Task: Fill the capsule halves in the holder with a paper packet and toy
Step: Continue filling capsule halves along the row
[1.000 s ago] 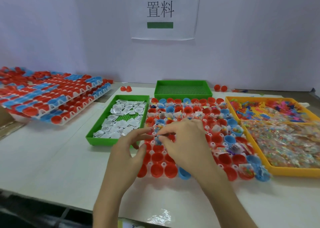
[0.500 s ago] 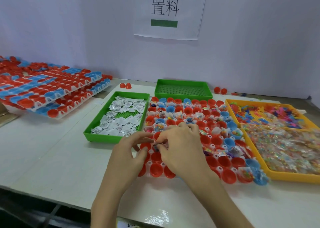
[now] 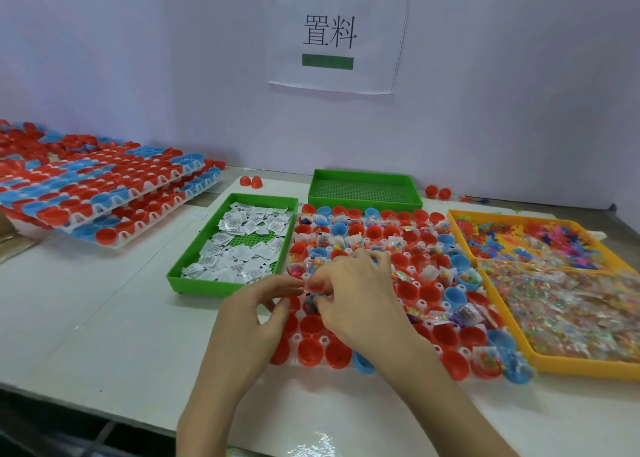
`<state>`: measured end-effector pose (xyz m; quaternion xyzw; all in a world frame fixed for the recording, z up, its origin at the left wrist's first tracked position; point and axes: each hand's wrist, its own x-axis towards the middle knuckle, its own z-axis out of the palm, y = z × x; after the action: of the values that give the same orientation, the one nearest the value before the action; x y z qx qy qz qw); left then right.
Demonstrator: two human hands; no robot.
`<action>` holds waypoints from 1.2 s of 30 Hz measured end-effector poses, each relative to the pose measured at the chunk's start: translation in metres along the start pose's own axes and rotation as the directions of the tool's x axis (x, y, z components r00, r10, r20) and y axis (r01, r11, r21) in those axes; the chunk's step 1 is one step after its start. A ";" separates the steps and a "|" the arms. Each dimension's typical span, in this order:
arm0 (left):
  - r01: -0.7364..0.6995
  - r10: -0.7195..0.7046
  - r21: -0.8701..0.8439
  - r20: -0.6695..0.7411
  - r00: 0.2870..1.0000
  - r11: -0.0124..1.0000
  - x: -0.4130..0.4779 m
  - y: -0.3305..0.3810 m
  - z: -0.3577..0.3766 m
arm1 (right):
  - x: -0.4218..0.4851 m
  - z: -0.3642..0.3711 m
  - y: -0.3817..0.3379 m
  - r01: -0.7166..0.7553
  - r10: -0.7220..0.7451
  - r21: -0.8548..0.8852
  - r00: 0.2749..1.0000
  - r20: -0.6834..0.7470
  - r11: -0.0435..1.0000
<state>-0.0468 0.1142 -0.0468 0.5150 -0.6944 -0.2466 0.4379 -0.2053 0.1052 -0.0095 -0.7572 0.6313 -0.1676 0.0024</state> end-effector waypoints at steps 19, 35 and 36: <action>0.166 -0.219 0.419 0.082 0.972 0.893 0.101 -0.043 -0.030 | 0.010 -0.054 0.241 -0.662 0.661 -0.010 0.748 0.054 0.749; 0.029 0.023 0.130 -0.378 0.926 0.991 0.081 -0.052 -0.027 | 0.013 -0.033 0.251 -0.568 0.558 -0.023 0.814 -0.164 0.822; 0.026 0.022 0.119 -0.385 0.923 0.992 0.081 -0.051 -0.026 | 0.013 -0.034 0.251 -0.557 0.547 -0.006 0.817 -0.182 0.831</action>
<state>-0.0056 0.0238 -0.0461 0.5801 -0.6079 -0.0979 0.5333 -0.4517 0.0493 -0.0278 -0.5243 0.8259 -0.2059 -0.0264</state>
